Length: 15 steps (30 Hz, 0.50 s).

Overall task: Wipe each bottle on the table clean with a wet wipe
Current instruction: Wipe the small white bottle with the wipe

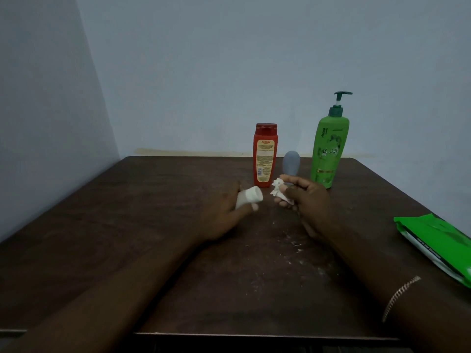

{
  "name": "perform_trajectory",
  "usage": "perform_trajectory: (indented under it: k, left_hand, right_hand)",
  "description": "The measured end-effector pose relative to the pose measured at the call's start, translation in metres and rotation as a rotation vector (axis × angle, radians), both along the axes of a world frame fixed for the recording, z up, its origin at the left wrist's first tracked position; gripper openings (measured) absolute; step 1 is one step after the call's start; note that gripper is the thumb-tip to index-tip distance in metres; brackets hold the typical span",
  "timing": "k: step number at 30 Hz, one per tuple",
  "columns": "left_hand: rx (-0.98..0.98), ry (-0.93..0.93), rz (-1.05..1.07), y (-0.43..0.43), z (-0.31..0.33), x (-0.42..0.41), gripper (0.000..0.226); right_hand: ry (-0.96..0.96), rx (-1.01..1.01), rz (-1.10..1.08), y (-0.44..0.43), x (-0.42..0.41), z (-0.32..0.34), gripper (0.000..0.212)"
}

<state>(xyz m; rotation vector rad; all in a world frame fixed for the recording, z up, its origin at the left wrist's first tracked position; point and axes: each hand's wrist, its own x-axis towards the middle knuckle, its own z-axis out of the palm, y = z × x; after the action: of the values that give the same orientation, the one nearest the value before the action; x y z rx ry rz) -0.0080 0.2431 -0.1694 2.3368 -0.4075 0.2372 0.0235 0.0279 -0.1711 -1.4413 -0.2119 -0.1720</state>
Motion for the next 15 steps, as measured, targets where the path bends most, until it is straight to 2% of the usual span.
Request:
perform_trajectory:
  k: [2,3,9,11,13,15]
  left_hand:
    - [-0.073,0.036,-0.010,0.009,0.002,-0.001,0.011]
    - [-0.097,0.033,-0.011,0.013,0.002,-0.002,0.011]
    - [-0.083,-0.025,0.063,0.018,0.004,0.006,0.030]
    - [-0.030,-0.083,0.097,0.020,0.008,0.009,0.037]
    - [-0.002,-0.158,0.101,0.026,0.016,0.016,0.041]
    - [-0.004,-0.228,0.099,0.032,0.028,0.026,0.040]
  right_hand:
    - [0.019,0.003,-0.014,-0.006,0.006,-0.004,0.026]
    - [0.022,0.008,-0.024,-0.008,0.008,-0.005,0.025]
    - [0.132,0.099,-0.060,-0.013,0.015,-0.005,0.025]
    - [0.169,0.118,-0.056,-0.014,0.019,-0.006,0.032]
    - [0.157,0.068,-0.067,-0.015,0.021,-0.008,0.039]
    - [0.108,0.011,-0.086,-0.016,0.019,-0.010,0.035]
